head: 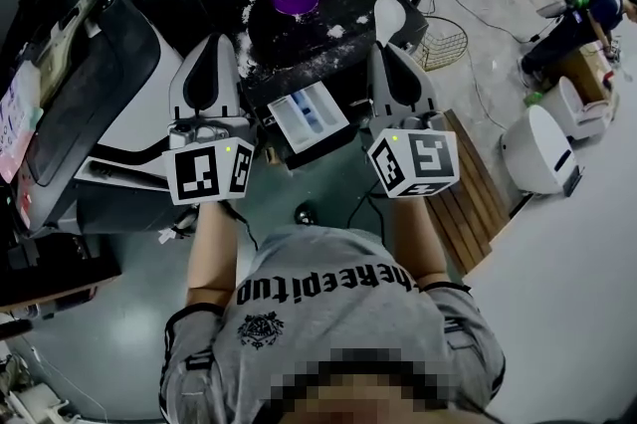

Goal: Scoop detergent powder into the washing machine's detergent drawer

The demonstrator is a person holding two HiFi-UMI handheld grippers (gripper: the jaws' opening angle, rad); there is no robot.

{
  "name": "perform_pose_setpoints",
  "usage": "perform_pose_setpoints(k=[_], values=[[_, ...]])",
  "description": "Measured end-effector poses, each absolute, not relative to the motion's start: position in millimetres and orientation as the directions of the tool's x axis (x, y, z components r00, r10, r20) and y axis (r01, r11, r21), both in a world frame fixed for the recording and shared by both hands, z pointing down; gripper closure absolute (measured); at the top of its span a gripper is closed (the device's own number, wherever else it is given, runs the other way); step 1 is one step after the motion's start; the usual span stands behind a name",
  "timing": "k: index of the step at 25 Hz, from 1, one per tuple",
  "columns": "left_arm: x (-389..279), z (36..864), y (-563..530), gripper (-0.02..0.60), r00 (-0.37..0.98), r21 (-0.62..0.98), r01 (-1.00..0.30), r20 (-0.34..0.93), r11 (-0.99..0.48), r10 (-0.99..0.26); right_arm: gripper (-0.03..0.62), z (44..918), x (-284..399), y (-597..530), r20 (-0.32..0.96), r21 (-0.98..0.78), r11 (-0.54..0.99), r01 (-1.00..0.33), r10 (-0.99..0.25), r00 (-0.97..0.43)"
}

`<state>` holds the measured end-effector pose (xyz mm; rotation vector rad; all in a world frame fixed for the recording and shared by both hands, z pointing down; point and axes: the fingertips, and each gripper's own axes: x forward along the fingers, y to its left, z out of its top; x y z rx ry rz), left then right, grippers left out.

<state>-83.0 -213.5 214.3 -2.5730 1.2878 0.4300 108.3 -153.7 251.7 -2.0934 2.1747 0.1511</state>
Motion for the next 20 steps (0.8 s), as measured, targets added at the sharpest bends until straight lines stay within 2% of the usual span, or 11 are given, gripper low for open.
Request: perform_pose_setpoints(k=[13, 20], values=[[-66, 235, -270, 0.578, 0.601, -0.053, -0.783, -0.319, -0.619, -0.733, 0.589, 266, 118, -203, -0.111, -0.029, 0.04, -0.999, -0.993, -0.036], [-60, 237, -307, 0.578, 0.567, -0.045, -0.811, -0.308, -0.583, -0.764, 0.589, 268, 131, -251, -0.076, -0.037, 0.096, -0.995, -0.993, -0.093]])
